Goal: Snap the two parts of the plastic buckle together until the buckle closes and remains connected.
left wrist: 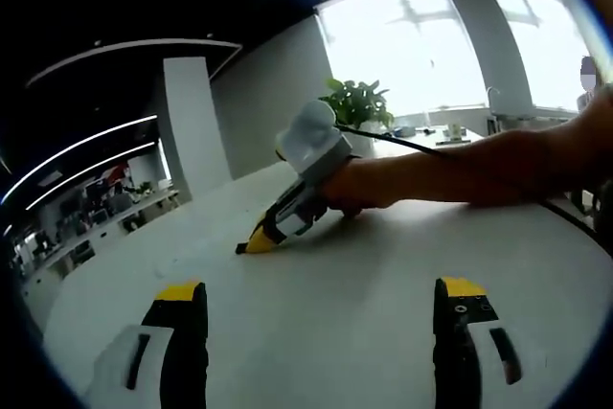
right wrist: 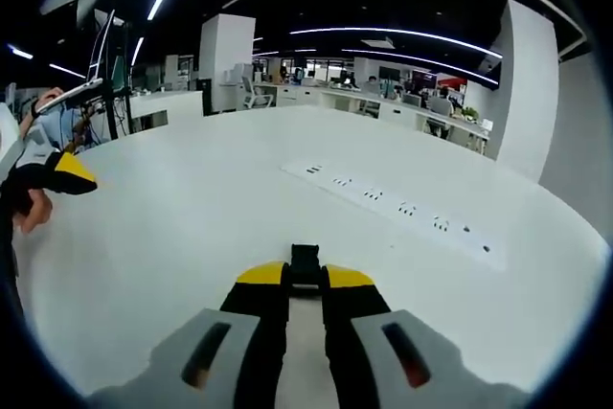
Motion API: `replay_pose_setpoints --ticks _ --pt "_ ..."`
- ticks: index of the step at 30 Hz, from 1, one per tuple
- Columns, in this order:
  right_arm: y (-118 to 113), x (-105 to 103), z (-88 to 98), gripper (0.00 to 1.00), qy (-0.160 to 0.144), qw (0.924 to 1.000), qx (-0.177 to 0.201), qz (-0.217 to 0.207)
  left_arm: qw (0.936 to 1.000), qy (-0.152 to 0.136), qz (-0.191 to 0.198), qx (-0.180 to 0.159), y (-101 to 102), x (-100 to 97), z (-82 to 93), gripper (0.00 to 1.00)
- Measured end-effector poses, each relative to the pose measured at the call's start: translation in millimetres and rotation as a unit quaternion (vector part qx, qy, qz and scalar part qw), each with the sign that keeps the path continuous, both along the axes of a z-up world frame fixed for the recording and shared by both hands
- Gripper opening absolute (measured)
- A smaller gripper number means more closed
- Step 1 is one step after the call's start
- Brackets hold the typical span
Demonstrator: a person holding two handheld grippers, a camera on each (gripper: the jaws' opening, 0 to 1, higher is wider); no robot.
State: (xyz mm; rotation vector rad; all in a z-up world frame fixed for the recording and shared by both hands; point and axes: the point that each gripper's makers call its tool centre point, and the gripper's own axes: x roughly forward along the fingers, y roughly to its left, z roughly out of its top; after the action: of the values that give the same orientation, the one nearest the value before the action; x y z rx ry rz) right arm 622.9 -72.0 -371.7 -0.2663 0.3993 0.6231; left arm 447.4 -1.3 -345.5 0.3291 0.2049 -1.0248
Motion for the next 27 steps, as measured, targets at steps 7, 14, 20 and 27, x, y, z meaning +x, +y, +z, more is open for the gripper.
replay_pose_setpoints --ticks 7,14,20,27 --pt "-0.8 0.5 0.2 0.12 -0.003 1.0000 -0.001 0.002 1.0000 0.001 -0.001 0.002 -0.4 2.0 -1.7 1.00" --pt "-0.5 0.5 0.3 0.12 -0.004 1.0000 -0.001 0.002 1.0000 0.000 -0.004 0.006 -1.1 -0.1 -2.9 1.00" --pt "-0.1 0.1 0.3 0.13 -0.005 1.0000 -0.003 0.005 1.0000 0.001 -0.002 0.005 -0.1 0.4 -2.3 1.00" --pt "-0.9 2.9 1.4 0.29 -0.009 1.0000 0.002 0.004 1.0000 0.001 -0.003 0.006 -0.9 2.2 -2.4 1.00"
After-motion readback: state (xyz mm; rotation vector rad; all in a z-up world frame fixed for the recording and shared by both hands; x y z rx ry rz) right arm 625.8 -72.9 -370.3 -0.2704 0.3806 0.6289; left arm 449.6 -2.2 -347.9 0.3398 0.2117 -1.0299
